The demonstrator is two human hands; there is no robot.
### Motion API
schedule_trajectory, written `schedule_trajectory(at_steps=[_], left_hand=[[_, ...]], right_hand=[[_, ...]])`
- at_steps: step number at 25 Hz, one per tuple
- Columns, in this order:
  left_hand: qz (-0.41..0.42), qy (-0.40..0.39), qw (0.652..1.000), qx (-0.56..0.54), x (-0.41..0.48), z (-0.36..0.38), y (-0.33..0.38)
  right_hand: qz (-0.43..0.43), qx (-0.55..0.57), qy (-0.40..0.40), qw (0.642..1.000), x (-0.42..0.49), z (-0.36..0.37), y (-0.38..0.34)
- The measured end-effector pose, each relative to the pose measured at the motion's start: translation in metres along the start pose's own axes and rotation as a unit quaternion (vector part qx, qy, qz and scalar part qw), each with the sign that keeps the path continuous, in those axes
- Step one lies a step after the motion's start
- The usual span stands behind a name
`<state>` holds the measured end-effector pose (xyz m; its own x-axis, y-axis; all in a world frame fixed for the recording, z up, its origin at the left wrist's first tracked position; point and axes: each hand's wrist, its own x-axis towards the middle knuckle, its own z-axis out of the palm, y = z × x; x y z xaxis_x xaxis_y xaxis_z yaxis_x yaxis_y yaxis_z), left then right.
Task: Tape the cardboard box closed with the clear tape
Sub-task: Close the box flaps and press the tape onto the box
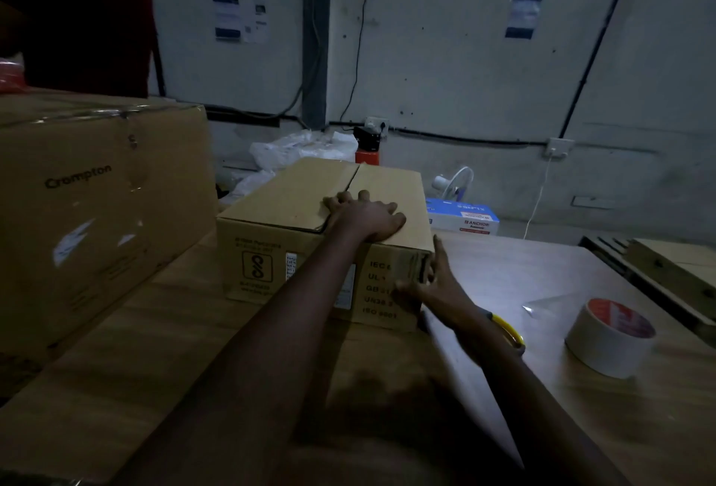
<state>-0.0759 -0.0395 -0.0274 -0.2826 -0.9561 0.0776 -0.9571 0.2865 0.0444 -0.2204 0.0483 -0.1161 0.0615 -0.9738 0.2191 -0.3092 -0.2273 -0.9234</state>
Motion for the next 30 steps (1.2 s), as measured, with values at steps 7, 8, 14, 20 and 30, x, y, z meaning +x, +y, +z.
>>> schedule_trajectory(at_steps=[7,8,14,20,30], left_hand=[[-0.006,-0.003,1.0,-0.001,0.001,0.0,-0.002],[-0.004,-0.004,1.0,-0.001,0.002,0.001,-0.002],[-0.002,-0.005,1.0,-0.006,0.006,0.002,-0.002],[-0.02,0.143,0.984,-0.106,-0.016,-0.004,-0.001],[-0.077,0.475,0.855,-0.194,-0.048,0.052,-0.061]], right_hand=[[-0.034,0.013,0.1,0.994,0.023,0.015,-0.009],[-0.035,0.031,0.097,0.994,0.021,0.018,-0.003],[-0.007,0.097,0.029,0.995,0.011,0.018,0.021],[0.035,-0.076,-0.077,0.993,0.007,-0.007,0.038],[0.099,0.086,0.027,0.991,0.012,-0.009,0.045]])
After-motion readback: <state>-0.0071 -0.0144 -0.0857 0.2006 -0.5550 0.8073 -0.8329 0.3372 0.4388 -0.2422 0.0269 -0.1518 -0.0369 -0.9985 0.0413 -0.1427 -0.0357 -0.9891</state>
